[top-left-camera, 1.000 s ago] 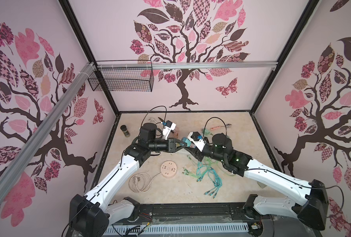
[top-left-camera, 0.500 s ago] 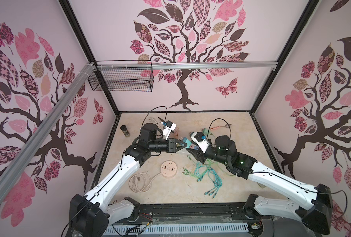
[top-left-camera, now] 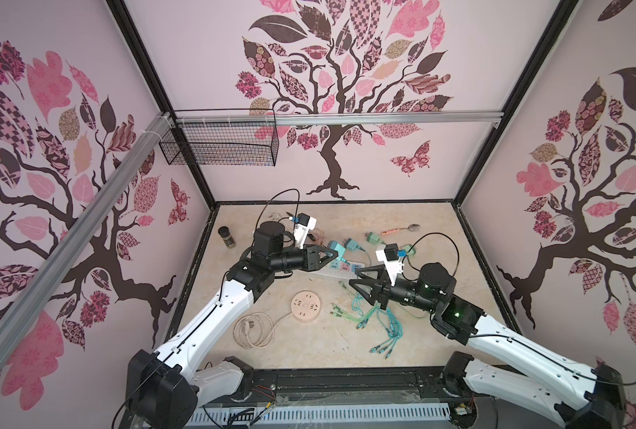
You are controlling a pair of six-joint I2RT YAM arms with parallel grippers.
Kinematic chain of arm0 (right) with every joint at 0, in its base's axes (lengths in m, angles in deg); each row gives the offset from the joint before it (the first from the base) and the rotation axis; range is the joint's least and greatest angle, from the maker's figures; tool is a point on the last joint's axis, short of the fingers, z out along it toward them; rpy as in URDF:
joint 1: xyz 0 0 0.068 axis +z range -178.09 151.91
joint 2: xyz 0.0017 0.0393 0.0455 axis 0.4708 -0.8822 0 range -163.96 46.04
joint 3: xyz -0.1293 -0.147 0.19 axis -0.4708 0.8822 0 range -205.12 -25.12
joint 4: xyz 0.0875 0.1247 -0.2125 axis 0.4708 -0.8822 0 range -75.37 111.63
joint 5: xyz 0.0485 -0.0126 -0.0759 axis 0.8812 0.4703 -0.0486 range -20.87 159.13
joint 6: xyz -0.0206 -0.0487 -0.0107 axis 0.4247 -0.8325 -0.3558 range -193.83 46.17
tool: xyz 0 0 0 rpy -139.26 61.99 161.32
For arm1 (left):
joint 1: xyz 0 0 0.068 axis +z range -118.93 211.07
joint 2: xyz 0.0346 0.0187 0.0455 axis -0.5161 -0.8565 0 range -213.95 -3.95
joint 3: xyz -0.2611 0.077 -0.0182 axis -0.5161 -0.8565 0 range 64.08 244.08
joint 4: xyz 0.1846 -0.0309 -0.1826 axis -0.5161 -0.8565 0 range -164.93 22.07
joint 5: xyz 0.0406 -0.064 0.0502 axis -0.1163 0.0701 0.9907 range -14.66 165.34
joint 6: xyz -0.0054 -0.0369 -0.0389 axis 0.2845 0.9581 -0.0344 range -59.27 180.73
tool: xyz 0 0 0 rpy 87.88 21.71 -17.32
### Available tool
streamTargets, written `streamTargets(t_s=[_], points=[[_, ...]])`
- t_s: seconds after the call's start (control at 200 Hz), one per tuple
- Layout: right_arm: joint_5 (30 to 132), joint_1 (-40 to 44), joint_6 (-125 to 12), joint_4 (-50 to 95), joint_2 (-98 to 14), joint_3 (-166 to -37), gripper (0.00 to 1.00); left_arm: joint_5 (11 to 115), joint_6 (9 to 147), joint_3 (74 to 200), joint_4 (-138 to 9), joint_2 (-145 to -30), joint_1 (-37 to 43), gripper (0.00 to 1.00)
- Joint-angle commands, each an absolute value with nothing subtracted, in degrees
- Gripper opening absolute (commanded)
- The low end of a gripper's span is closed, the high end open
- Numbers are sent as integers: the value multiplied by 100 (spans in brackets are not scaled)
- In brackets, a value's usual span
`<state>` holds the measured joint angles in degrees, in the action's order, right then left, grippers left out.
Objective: Insert plugs into power strip
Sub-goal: Pick up the plug from the top-center of the table.
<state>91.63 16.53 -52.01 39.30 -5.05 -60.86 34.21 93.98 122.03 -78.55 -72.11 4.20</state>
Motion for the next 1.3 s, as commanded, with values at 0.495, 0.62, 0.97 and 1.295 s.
streamTargets(t_s=[0.495, 0.62, 0.97, 1.295], points=[[9878, 1575, -2717, 8305, -1377, -5353, 58, 3578, 10042, 11254, -5389, -6340, 452, 0], [9928, 1566, -2463, 8878, -1724, -5435, 58, 3563, 10200, 11138, -5126, -6276, 444, 0], [9809, 1567, -2385, 9128, -2005, -5637, 52, 3717, 10610, 10631, -4244, -6006, 397, 0], [9761, 1555, -2153, 9349, -2488, -5926, 48, 3985, 10514, 10524, -4001, -5981, -82, 0]])
